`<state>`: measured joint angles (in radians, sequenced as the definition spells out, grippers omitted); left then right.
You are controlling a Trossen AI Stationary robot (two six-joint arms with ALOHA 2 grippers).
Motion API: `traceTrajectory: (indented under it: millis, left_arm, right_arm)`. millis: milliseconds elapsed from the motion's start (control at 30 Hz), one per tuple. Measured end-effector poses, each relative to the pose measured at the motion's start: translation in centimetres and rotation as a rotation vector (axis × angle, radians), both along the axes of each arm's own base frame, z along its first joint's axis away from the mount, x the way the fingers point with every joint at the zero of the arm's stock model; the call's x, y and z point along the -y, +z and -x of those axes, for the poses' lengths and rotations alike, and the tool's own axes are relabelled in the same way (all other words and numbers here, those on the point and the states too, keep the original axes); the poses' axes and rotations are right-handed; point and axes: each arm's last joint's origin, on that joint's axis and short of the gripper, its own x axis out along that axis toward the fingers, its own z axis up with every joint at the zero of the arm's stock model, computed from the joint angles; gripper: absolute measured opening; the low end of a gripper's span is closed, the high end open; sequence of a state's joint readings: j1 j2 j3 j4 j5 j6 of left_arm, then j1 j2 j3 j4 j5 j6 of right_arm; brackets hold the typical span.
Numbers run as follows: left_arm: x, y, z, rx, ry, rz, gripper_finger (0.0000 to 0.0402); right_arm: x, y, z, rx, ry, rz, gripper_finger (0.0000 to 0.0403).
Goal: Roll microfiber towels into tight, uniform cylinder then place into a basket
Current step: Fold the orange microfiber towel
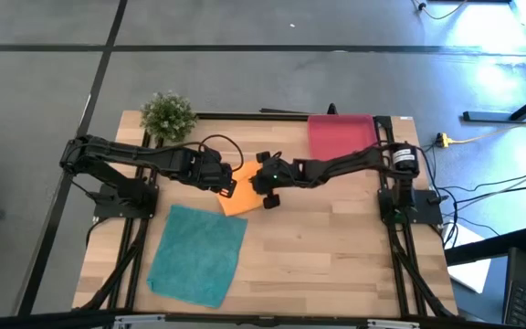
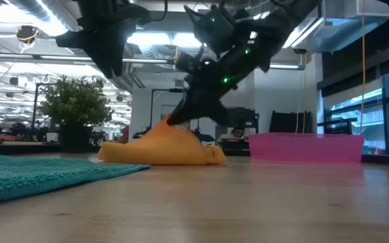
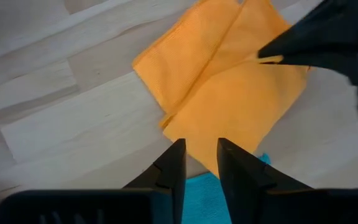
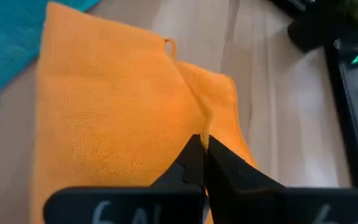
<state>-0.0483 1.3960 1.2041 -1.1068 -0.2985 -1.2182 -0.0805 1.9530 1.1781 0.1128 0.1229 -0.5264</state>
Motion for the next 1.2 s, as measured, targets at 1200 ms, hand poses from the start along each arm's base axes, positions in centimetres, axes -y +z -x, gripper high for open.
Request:
traceTrajectory:
  millis: [1200]
  left_arm:
    - [0.0, 0.0, 0.1, -0.015, 0.0, 0.0, 0.0079]
  right_arm:
    - [2.7, 0.7, 1.5, -0.094, -0.362, -0.052, 0.0067]
